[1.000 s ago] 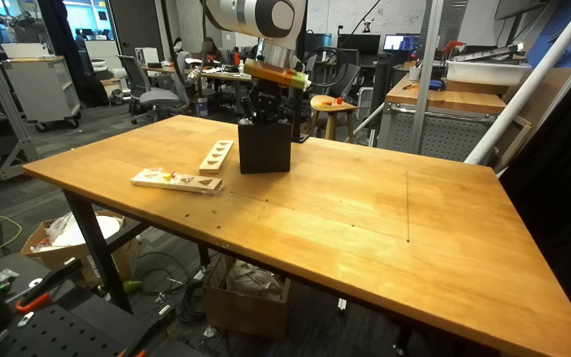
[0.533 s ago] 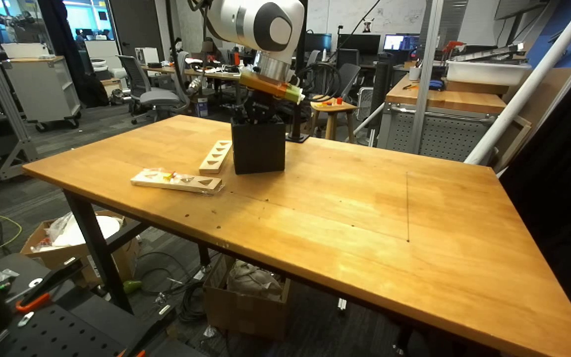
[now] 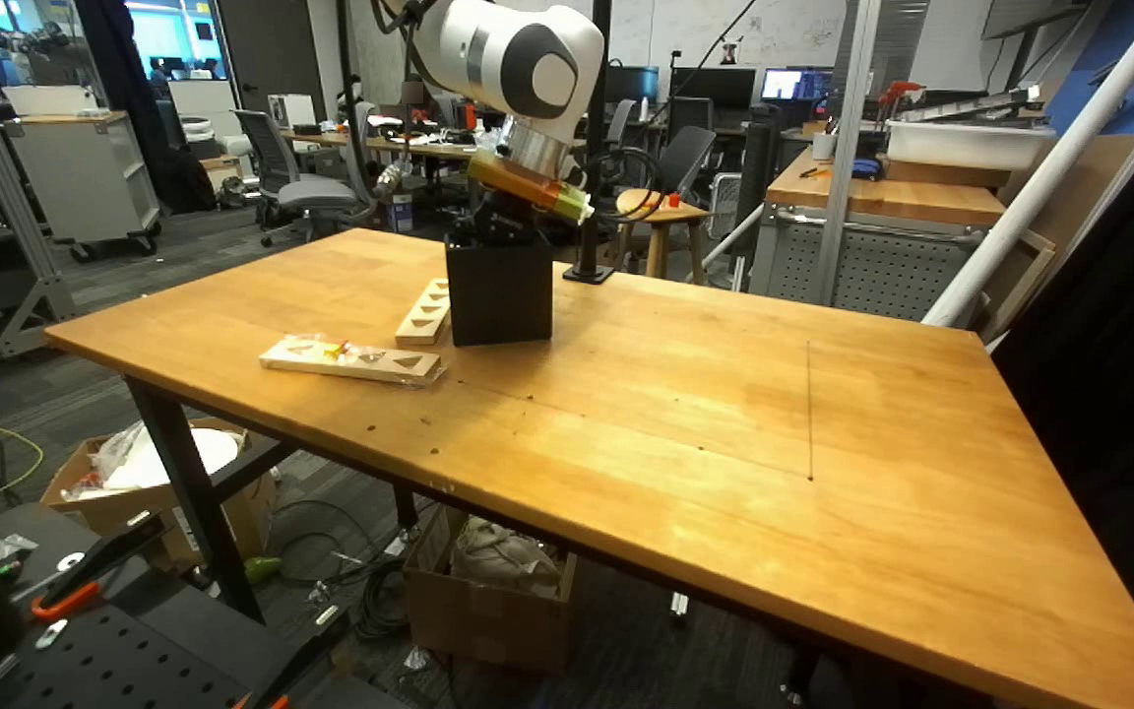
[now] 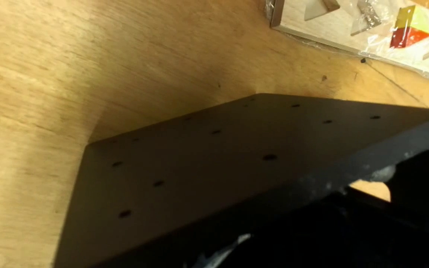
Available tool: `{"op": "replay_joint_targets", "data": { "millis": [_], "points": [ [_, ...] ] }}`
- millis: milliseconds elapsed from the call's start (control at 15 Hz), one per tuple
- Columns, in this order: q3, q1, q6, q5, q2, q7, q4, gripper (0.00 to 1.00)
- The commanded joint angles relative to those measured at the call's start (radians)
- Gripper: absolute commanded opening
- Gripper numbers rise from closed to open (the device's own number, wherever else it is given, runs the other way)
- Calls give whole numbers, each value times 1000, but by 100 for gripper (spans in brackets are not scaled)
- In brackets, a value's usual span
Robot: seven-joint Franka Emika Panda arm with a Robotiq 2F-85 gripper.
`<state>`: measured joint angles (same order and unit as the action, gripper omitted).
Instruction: Put the towel in the box
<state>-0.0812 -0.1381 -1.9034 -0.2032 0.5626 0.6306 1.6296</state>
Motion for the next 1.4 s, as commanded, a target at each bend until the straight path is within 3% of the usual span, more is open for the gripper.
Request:
{"op": "replay_joint_targets", "data": {
  "millis": [0, 933, 1333],
  "points": [
    [-9, -16, 26, -20, -33, 7, 8, 0],
    [43, -10, -13, -3, -284, -32, 110, 0],
    [58, -13, -87, -51, -359, -18, 167, 4]
  ]
}}
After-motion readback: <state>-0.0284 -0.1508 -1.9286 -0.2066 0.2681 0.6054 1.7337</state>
